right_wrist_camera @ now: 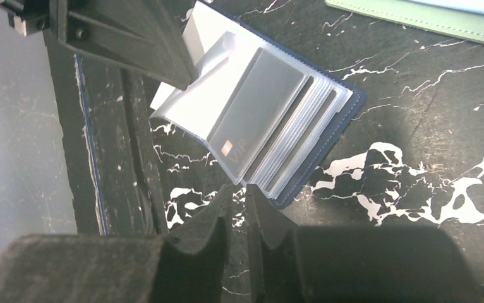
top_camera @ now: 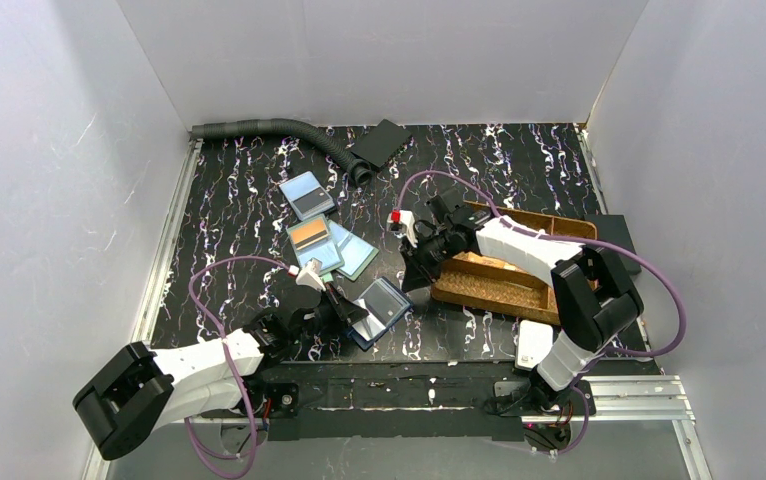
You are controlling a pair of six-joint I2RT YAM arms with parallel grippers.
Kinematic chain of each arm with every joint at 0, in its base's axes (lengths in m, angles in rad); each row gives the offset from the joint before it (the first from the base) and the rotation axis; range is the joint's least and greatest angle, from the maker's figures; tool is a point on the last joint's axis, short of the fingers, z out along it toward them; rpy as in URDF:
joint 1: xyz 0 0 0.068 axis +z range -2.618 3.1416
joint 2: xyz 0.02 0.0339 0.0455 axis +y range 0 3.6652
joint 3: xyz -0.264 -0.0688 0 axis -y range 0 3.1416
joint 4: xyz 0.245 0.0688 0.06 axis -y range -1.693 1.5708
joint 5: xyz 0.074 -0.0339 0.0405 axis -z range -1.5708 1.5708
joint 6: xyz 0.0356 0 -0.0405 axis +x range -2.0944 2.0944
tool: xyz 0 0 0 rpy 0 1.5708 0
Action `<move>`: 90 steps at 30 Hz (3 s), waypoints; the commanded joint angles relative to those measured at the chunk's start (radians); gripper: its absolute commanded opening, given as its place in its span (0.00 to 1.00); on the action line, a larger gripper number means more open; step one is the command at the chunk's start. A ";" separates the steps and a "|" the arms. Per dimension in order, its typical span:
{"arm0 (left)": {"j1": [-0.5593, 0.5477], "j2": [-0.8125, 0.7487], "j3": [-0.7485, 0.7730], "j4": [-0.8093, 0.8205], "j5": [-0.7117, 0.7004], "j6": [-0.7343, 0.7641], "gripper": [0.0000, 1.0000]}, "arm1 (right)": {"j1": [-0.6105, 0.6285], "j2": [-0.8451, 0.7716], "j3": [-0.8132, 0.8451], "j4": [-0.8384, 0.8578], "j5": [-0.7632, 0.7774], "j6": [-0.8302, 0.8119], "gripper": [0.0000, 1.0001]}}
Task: Take the credit cards out of the card holder
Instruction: Remove the credit card from the card holder.
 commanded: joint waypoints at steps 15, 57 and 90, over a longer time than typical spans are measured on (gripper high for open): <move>-0.002 0.026 -0.005 -0.049 -0.050 -0.027 0.00 | 0.077 0.110 -0.012 0.165 0.069 0.236 0.33; -0.002 -0.214 -0.017 -0.068 -0.069 -0.058 0.44 | 0.154 0.161 0.001 0.174 -0.144 0.243 0.34; -0.002 0.033 0.095 -0.082 -0.108 -0.233 0.37 | 0.175 0.174 0.004 0.176 -0.170 0.236 0.34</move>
